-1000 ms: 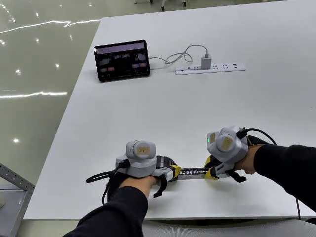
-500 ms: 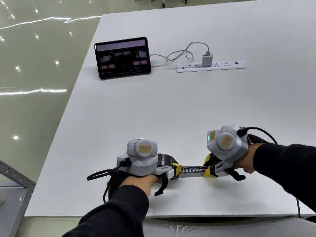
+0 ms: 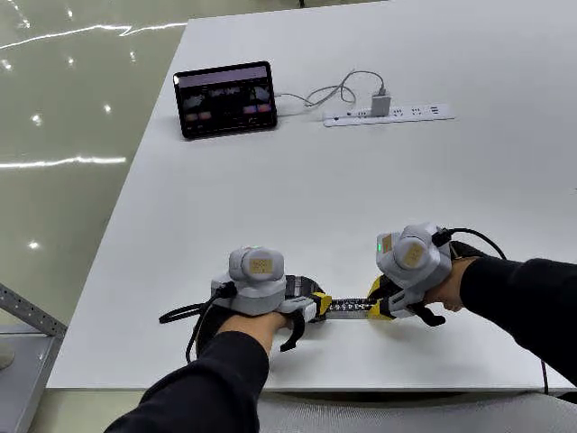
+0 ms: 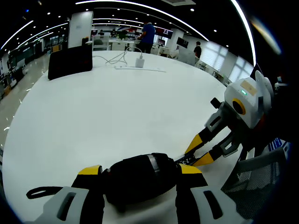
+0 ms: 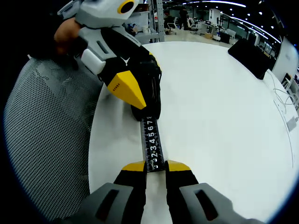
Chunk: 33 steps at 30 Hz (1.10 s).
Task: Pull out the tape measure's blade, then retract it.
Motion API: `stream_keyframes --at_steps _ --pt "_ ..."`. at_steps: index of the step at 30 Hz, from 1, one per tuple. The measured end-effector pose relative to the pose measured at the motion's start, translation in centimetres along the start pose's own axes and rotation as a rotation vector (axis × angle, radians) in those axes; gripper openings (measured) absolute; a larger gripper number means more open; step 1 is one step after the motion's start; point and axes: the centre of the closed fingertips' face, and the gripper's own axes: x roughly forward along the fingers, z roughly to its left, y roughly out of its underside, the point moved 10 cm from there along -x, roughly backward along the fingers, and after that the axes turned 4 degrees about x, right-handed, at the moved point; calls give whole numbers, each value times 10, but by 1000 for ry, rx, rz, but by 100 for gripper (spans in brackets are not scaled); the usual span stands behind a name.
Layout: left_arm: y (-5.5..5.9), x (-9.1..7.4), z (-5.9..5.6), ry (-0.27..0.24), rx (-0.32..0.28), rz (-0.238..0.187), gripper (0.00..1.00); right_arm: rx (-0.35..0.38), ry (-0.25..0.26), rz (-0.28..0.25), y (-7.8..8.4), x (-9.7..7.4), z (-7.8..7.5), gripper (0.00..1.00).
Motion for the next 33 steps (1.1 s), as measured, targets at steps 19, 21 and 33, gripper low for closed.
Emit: stream_keyframes --at_steps 19,21,33 --pt "0 0 1 -3 -6 0 57 -13 -10 -9 -7 5 2 11" --pt "0 -1 0 -2 -9 0 57 -11 -13 -13 -8 6 2 11" --pt "0 -1 0 -3 -13 -2 57 -10 -12 -18 -15 10 2 11"
